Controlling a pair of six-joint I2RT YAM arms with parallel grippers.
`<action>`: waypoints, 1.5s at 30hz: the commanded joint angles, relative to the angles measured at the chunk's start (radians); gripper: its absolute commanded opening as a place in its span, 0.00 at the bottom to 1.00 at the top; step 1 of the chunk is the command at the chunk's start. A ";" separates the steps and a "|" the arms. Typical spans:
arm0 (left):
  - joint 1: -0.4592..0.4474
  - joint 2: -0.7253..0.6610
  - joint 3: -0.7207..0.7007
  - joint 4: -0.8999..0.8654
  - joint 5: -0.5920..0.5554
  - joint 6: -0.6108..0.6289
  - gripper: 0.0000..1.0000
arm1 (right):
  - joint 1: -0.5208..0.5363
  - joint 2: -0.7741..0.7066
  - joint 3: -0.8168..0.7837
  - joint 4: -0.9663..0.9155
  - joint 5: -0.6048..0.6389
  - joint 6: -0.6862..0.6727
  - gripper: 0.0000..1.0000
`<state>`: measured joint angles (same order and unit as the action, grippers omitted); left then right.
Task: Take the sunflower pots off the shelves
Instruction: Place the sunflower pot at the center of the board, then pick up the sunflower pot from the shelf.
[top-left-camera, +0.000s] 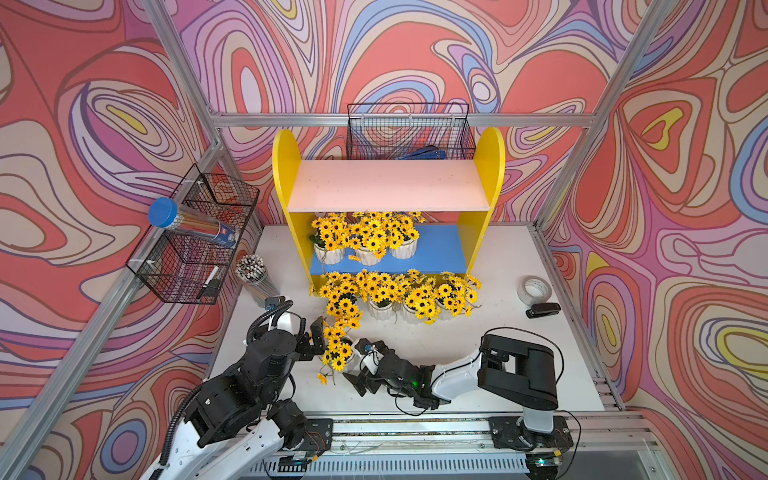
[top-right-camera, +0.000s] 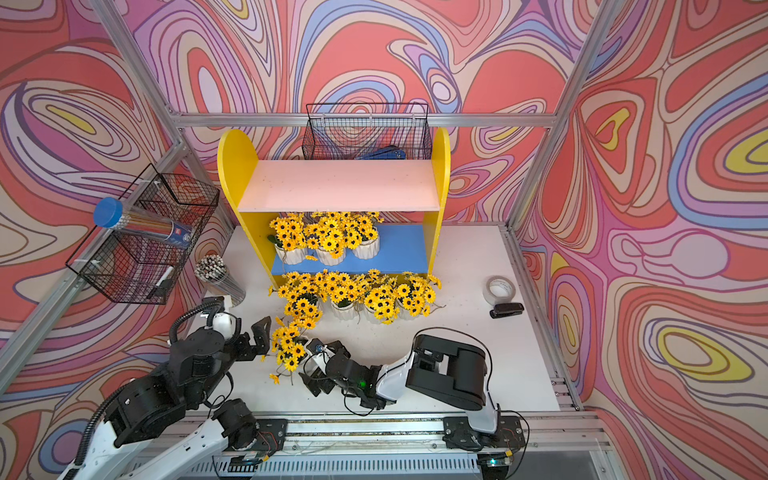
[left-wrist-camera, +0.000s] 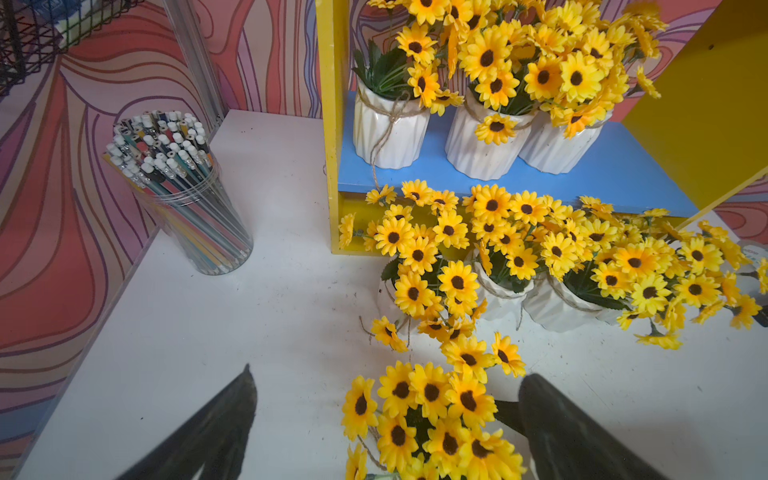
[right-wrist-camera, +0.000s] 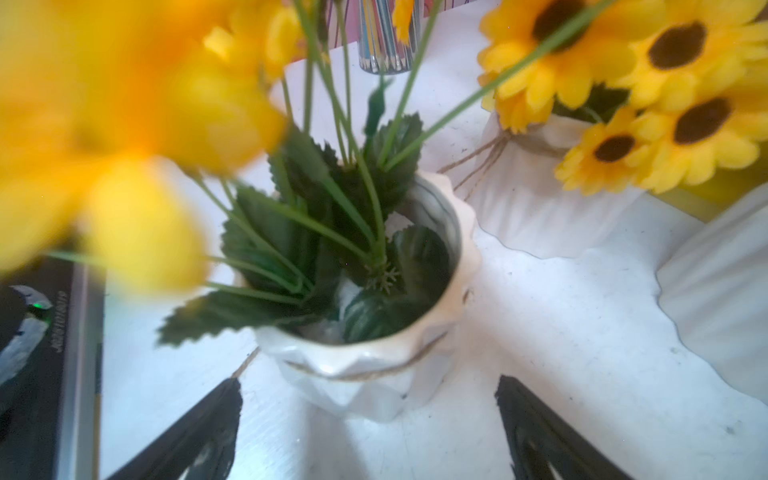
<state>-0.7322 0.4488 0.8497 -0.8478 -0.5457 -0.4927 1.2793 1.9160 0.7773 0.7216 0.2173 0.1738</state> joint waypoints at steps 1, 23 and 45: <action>-0.001 -0.001 -0.004 0.009 0.004 0.006 1.00 | 0.018 -0.060 -0.027 -0.051 -0.020 0.016 0.98; 0.171 0.232 0.077 0.306 0.285 0.151 1.00 | -0.252 -0.632 0.069 -0.526 0.187 -0.153 0.98; 0.376 0.238 0.034 0.326 0.506 0.141 1.00 | -0.675 -0.151 0.526 -0.516 -0.186 -0.138 0.98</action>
<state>-0.3672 0.6952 0.8890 -0.5411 -0.0673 -0.3550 0.6144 1.7370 1.2625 0.2134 0.0650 0.0315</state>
